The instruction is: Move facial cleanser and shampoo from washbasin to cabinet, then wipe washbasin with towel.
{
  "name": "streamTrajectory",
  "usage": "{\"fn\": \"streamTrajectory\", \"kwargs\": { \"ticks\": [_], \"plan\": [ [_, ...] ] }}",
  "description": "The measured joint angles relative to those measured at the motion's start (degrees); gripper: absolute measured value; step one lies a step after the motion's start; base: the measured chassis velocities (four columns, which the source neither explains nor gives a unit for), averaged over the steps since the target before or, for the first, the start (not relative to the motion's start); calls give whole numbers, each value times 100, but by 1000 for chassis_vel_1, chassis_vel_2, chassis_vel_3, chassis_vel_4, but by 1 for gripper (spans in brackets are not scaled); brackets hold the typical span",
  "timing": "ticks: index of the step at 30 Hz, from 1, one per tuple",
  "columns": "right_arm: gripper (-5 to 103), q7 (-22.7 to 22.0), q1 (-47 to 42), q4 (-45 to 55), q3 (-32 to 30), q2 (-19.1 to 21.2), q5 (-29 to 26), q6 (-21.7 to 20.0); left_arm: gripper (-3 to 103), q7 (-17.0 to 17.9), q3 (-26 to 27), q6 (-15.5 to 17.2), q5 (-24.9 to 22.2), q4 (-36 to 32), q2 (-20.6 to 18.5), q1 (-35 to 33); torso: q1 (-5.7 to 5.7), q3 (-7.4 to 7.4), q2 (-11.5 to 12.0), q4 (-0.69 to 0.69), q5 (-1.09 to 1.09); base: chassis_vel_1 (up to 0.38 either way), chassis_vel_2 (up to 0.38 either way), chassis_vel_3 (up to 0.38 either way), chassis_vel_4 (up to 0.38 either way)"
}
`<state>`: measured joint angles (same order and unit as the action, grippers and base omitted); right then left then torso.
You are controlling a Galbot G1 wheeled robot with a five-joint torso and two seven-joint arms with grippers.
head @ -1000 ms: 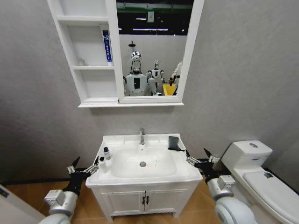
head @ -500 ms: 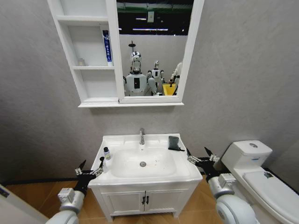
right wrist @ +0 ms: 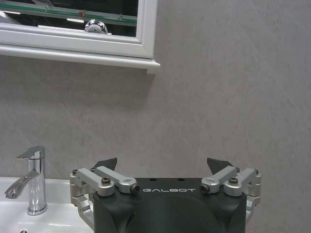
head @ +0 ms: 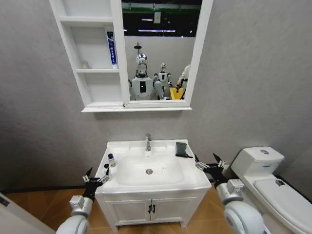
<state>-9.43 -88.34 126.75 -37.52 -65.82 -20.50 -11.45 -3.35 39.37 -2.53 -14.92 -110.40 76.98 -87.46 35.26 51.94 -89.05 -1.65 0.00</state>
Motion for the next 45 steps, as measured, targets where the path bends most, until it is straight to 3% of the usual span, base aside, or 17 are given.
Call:
{"fn": "streamTrajectory", "kwargs": {
  "ticks": [11, 30, 42, 45],
  "plan": [
    [100, 11, 98, -179, 65, -244, 142, 18, 100, -332, -183, 98, 97, 204, -1, -30, 0, 0, 0, 0, 0, 0, 0, 0, 0],
    [100, -51, 92, -217, -48, -184, 130, 36, 100, -297, -254, 163, 138, 1075, -183, 602, 0, -1, 0, 0, -1, 0, 0, 0, 0],
    [100, -50, -14, -230, -38, -451, 329, 85, 103, -299, -259, 187, 41, 1294, -234, 798, 0, -1, 0, 0, 0, 0, 0, 0, 0],
    [100, -48, -16, -228, -26, -467, 358, 86, 99, -301, -259, 182, 23, 1348, -201, 846, 0, 0, 0, 0, 0, 0, 0, 0, 0]
  ]
}}
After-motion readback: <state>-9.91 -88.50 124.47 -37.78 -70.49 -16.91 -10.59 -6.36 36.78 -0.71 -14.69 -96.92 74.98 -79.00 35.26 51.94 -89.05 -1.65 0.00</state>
